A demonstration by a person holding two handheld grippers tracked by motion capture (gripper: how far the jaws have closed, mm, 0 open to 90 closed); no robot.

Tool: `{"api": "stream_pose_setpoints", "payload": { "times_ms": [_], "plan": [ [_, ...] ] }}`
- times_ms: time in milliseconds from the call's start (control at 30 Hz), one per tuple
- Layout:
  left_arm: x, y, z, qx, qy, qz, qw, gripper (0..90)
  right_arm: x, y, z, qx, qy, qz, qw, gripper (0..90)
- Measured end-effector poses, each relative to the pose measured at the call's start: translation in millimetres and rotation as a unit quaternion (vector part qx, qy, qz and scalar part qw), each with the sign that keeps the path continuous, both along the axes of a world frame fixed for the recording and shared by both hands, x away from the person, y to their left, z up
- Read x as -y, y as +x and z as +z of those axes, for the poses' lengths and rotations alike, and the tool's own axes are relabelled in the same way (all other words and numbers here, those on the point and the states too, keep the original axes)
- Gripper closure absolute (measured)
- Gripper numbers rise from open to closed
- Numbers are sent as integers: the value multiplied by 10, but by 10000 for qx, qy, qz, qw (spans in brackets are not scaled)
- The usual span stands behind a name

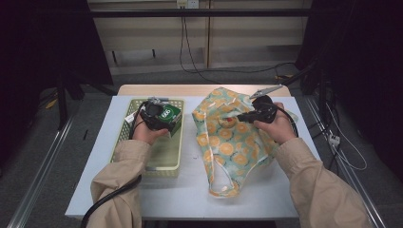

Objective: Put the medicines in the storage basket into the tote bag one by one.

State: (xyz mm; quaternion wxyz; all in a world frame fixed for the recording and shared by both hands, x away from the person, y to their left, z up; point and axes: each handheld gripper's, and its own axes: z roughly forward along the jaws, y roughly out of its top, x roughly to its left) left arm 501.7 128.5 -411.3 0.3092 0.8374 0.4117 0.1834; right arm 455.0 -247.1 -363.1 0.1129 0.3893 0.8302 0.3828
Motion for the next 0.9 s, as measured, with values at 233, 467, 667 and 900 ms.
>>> {"api": "stream_pose_setpoints", "payload": {
  "times_ms": [233,467,667,900],
  "plan": [
    [-31,-98,21,-101,-64,3,9999,157,1,-4,-1,5,9,-11,10000,899],
    [-111,-205,138,-314,-177,-44,9993,166,-29,2,-10,15,-19,13,10000,899],
    [-171,-308,386,-275,-198,-110,9994,168,-31,13,-18,7,-5,14,10000,899],
    [-221,-417,726,-169,-399,-266,9987,168,-9,20,-12,-7,-2,-59,10000,899]
  ]
}}
